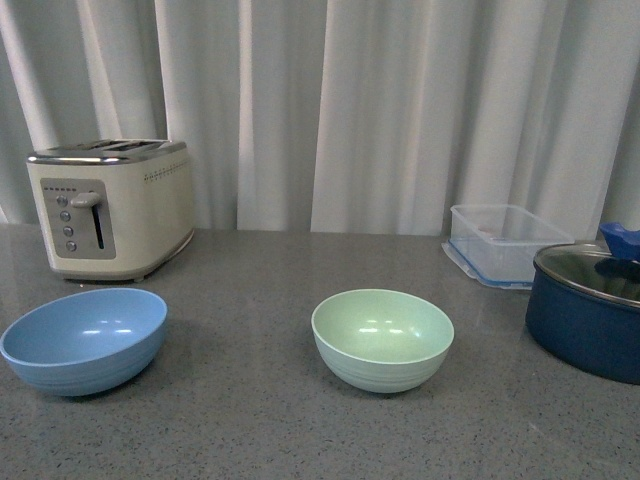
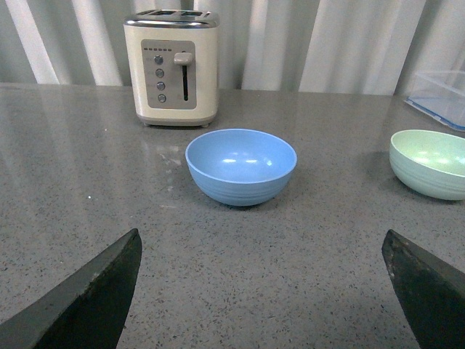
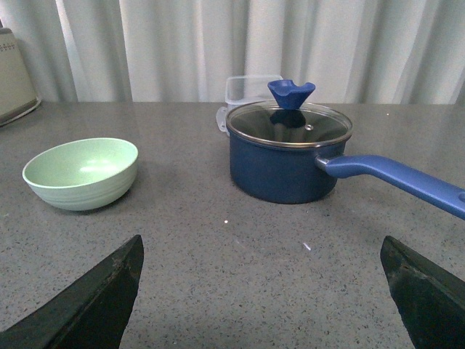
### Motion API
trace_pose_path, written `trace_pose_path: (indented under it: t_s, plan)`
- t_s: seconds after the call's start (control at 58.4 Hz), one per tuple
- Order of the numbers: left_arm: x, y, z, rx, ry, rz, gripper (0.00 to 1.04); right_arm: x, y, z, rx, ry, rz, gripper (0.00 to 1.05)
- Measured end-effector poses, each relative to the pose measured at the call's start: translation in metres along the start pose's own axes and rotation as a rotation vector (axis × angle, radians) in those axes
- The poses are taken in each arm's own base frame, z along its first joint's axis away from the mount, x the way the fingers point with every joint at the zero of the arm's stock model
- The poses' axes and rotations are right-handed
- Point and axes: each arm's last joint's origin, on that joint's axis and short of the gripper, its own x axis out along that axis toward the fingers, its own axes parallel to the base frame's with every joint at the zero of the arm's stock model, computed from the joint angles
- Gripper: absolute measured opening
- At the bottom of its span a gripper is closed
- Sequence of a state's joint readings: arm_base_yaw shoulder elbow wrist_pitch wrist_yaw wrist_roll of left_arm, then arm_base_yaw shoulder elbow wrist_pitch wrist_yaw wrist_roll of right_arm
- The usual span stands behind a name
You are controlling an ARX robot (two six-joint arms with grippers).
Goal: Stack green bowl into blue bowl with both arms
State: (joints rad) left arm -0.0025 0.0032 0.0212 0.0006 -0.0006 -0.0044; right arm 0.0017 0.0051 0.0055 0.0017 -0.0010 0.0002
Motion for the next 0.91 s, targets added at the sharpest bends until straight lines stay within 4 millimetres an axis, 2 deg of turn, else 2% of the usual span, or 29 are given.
trace_pose_path:
  t_s: [0.582, 0.599, 0.633, 0.651, 0.702, 0.77, 0.907]
  plan:
    - [0.000, 0.000, 0.000, -0.001, 0.000, 0.001, 0.98, 0.000, 0.000, 0.000, 0.000, 0.000, 0.000, 0.95]
    - [0.001, 0.000, -0.001, -0.011, 0.038, 0.017, 0.98, 0.000, 0.000, 0.000, 0.000, 0.000, 0.000, 0.95]
    - [0.002, 0.000, -0.001, -0.053, 0.244, 0.177, 0.98, 0.000, 0.000, 0.000, 0.000, 0.000, 0.000, 0.95]
    - [0.004, 0.001, 0.000, -0.052, 0.368, 0.272, 0.98, 0.000, 0.000, 0.000, 0.000, 0.000, 0.000, 0.95]
    - [0.013, 0.005, 0.003, -0.019, 0.510, 0.404, 0.98, 0.000, 0.000, 0.000, 0.000, -0.001, 0.000, 0.95]
    - [0.030, 0.008, 0.010, -0.028, 0.541, 0.439, 0.98, 0.000, 0.000, 0.000, 0.000, -0.001, 0.000, 0.95]
    - [0.072, 0.014, 0.046, -0.091, 0.453, 0.382, 0.98, 0.000, 0.000, 0.000, 0.000, -0.001, 0.000, 0.95]
